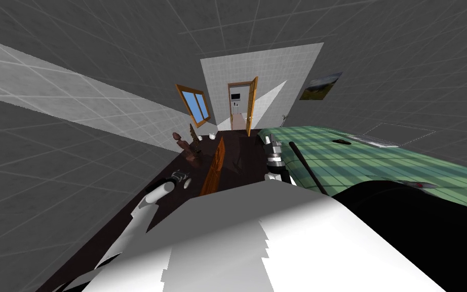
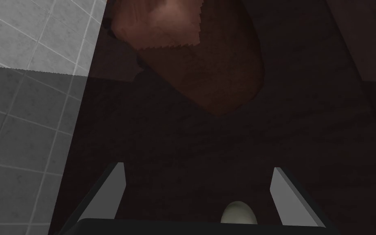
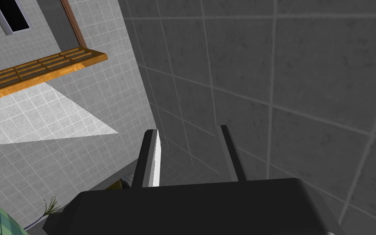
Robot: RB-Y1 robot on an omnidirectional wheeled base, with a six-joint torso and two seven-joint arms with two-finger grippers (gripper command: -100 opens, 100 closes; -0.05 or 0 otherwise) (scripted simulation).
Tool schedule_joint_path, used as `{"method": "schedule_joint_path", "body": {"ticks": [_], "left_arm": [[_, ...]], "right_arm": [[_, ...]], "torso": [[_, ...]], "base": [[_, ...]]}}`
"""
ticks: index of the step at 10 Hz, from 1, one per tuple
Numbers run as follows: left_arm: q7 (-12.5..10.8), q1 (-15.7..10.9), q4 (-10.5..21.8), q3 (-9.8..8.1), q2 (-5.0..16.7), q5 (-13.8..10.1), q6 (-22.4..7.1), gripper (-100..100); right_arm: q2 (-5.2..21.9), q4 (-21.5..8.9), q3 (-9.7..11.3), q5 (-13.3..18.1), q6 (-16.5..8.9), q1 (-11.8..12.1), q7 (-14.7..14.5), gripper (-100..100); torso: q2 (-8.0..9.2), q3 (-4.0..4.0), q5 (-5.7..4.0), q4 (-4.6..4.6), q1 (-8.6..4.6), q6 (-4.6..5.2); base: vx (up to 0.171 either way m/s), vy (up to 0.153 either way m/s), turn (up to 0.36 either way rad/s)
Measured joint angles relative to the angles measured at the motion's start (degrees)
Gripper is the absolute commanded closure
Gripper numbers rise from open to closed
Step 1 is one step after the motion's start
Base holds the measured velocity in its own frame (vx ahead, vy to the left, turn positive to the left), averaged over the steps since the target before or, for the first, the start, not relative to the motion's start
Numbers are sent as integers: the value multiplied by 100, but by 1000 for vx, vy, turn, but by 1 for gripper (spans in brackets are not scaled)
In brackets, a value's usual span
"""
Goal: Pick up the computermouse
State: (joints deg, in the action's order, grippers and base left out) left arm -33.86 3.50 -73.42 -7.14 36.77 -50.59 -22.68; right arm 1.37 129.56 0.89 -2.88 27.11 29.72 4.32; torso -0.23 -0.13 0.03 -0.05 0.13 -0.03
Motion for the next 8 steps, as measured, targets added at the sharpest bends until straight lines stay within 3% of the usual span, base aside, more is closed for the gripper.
{"method": "schedule_joint_path", "body": {"ticks": [2, 4, 5, 6, 8], "left_arm": [[-112, -15, 219, -68, -57, 45, -267, -100], [-206, 20, 397, -128, 18, -48, -560, -100], [-218, -14, 571, -111, 7, -94, -631, -100], [-119, -105, 882, -66, 41, -296, -678, -100], [-148, -139, 1277, -77, 35, -378, -919, -100]], "right_arm": [[0, 0, 0, 0, 0, 0, 0, 0], [0, 0, 0, 0, 0, 0, 0, 0], [0, 0, 0, 0, 0, 0, 0, 0], [0, 0, 0, 0, 0, 0, 0, 0], [0, 0, 0, 0, 0, 0, 0, 0]], "torso": [[-2, -1, 1, 0, 4, 1], [-1, -1, 0, 0, 2, 0], [0, -1, 0, 0, -1, 0], [-5, -3, 1, -1, 5, 0], [-6, -4, 2, -2, 9, -1]], "base": [[59, 43, -52], [64, 34, -53], [72, 47, -63], [99, 79, -87], [66, 48, -49]]}}
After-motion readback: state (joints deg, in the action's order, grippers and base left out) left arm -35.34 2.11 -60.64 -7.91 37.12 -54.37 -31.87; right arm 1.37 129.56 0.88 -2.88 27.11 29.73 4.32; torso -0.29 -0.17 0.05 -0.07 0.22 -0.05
